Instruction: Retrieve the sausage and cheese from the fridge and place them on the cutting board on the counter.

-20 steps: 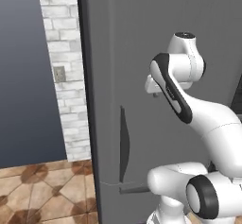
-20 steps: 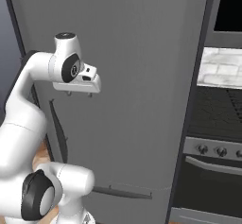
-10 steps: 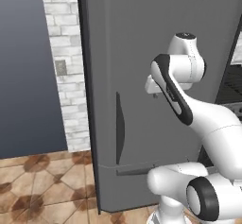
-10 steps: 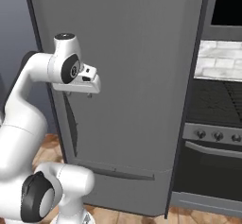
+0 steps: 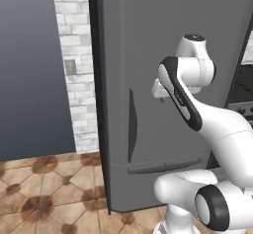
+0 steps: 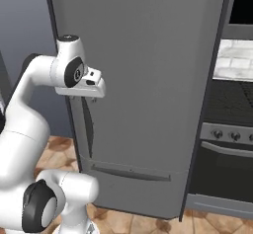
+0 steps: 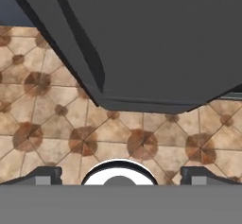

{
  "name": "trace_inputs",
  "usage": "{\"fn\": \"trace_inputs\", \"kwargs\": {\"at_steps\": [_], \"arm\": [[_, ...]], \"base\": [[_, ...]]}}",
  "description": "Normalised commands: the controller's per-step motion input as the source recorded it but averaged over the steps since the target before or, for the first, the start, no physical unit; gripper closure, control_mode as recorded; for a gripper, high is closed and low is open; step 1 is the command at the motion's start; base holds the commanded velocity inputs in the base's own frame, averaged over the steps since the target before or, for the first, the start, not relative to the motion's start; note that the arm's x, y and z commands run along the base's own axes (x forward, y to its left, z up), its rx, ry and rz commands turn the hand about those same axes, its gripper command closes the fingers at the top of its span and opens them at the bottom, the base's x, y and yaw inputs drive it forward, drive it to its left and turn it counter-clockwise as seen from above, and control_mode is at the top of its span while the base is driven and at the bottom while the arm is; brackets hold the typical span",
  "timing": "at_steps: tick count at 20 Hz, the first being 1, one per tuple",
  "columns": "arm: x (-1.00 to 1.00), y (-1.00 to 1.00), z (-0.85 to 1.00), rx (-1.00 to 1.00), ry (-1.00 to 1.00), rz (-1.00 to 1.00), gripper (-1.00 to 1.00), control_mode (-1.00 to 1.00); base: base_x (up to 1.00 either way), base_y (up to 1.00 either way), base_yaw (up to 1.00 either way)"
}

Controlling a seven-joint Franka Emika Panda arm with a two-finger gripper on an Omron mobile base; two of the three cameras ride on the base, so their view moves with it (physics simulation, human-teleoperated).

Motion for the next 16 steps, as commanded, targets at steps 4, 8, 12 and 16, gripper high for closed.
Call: {"fn": "trace_inputs", "kwargs": {"at_steps": [4, 8, 12, 16], "arm": [[0.00, 0.00, 0.00, 0.00, 0.00, 0.00, -1.00, 1.00], [0.00, 0.00, 0.00, 0.00, 0.00, 0.00, -1.00, 1.00], [0.00, 0.00, 0.00, 0.00, 0.00, 0.00, -1.00, 1.00], [0.00, 0.00, 0.00, 0.00, 0.00, 0.00, -1.00, 1.00]], "base": [[-0.32, 0.42, 0.00], [-0.29, 0.35, 0.00], [-0.41, 0.13, -0.01], [-0.47, 0.06, 0.00]]}}
